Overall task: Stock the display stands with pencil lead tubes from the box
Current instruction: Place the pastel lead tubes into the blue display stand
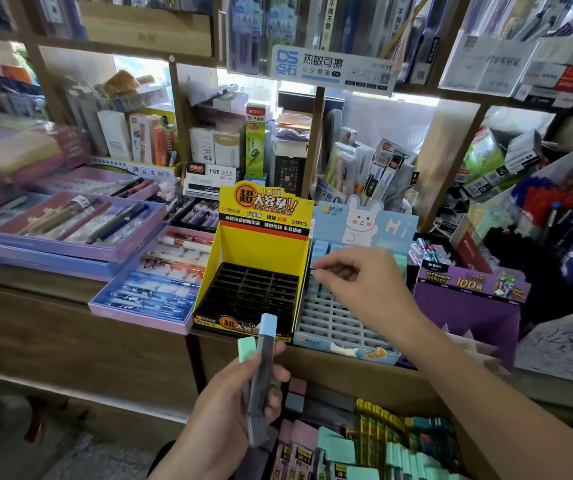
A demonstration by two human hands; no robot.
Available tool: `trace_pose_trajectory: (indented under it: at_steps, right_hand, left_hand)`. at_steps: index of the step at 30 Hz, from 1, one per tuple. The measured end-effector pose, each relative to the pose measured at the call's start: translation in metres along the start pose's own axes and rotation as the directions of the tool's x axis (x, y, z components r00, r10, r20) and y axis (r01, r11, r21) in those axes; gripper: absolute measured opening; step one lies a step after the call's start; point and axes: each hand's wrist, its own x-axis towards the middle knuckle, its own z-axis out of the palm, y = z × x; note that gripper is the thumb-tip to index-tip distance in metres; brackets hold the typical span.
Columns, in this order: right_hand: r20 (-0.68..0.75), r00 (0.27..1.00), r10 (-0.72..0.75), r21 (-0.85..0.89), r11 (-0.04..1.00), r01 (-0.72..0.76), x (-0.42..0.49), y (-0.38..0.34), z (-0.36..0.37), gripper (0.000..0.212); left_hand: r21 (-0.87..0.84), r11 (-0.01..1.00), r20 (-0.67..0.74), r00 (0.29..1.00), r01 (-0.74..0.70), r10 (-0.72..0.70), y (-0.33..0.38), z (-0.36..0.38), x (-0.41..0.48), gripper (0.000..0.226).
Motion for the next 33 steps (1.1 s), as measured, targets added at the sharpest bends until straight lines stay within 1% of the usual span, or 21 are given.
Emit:
trace_pose_trajectory:
  at_steps: [3, 5, 7, 9, 11, 13, 15, 18, 20, 21, 23, 27, 33]
  right_hand:
    - [0.114, 0.992, 0.048, 0.082, 0.995, -0.057, -0.013, 0.000, 0.007, 0.017]
    - [0.229, 0.970, 0.083, 0.159, 0.980, -0.121, -0.021, 0.000, 0.014, 0.014]
    - [0.312, 0.944, 0.108, 0.174, 0.970, -0.169, -0.027, 0.000, 0.022, 0.009]
    - [0.372, 0.921, 0.113, 0.180, 0.965, -0.192, -0.031, -0.001, 0.029, 0.012]
    - [0.398, 0.911, 0.103, 0.194, 0.962, -0.193, -0.035, -0.003, 0.032, 0.015]
    - [0.390, 0.915, 0.108, 0.189, 0.963, -0.194, -0.036, -0.004, 0.033, 0.018]
    - [0.386, 0.914, 0.129, 0.180, 0.961, -0.211, -0.036, -0.004, 0.033, 0.017]
    - [0.412, 0.899, 0.150, 0.186, 0.952, -0.244, -0.035, -0.002, 0.032, 0.014]
    - [0.424, 0.892, 0.154, 0.204, 0.944, -0.261, -0.034, -0.001, 0.029, 0.020]
    - [0.427, 0.890, 0.158, 0.219, 0.937, -0.271, -0.033, -0.001, 0.027, 0.023]
    - [0.426, 0.889, 0.167, 0.259, 0.919, -0.297, -0.031, -0.001, 0.021, 0.023]
    - [0.379, 0.909, 0.176, 0.360, 0.876, -0.320, -0.023, -0.001, 0.004, 0.016]
    - [0.221, 0.959, 0.178, 0.335, 0.910, -0.246, -0.007, -0.001, -0.031, 0.010]
  left_hand:
    - [0.033, 0.999, 0.031, 0.999, -0.025, 0.024, 0.000, -0.002, -0.001, 0.038]
    - [0.054, 0.998, 0.045, 0.998, -0.036, 0.034, 0.000, -0.002, -0.001, 0.043]
    - [0.062, 0.997, 0.046, 0.998, -0.048, 0.045, -0.001, -0.002, -0.001, 0.046]
    - [0.049, 0.997, 0.038, 0.998, -0.060, 0.058, -0.002, -0.002, -0.001, 0.041]
    - [0.046, 0.997, 0.015, 0.998, -0.069, 0.069, -0.005, -0.002, 0.000, 0.043]
    - [0.102, 0.991, -0.012, 0.996, -0.089, 0.091, -0.007, -0.002, 0.000, 0.046]
    - [0.149, 0.983, -0.030, 0.993, -0.107, 0.113, -0.009, -0.002, 0.001, 0.044]
    - [0.129, 0.986, -0.104, 0.987, -0.107, 0.121, -0.012, -0.003, 0.004, 0.036]
    - [0.096, 0.992, -0.139, 0.986, -0.078, 0.091, -0.012, -0.002, 0.006, 0.025]
    - [0.075, 0.995, -0.145, 0.986, -0.066, 0.077, -0.011, -0.001, 0.007, 0.024]
    - [0.036, 0.997, -0.151, 0.986, -0.061, 0.066, -0.010, -0.001, 0.008, 0.029]
    - [0.037, 0.998, -0.154, 0.986, -0.054, 0.059, -0.011, -0.003, 0.012, 0.049]
    - [0.020, 0.999, -0.148, 0.988, -0.032, 0.034, -0.009, -0.006, 0.010, 0.054]
